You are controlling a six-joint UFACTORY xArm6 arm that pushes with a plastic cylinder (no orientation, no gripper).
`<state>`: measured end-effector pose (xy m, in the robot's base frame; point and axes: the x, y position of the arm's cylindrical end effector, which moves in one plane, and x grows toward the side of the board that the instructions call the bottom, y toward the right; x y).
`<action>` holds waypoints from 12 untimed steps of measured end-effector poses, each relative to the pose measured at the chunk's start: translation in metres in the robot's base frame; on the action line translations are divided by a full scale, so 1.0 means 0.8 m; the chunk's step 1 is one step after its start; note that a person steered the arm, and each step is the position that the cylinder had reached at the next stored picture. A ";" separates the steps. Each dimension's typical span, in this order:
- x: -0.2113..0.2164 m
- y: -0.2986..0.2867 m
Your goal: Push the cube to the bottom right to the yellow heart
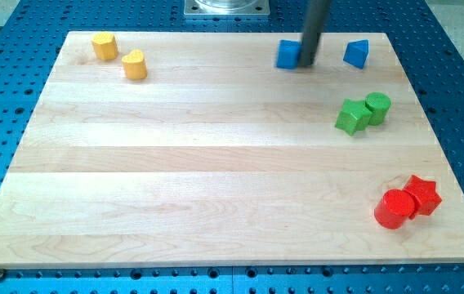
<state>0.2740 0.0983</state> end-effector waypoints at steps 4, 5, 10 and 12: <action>0.008 -0.106; 0.026 -0.153; 0.022 -0.161; 0.067 -0.239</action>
<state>0.3274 -0.0933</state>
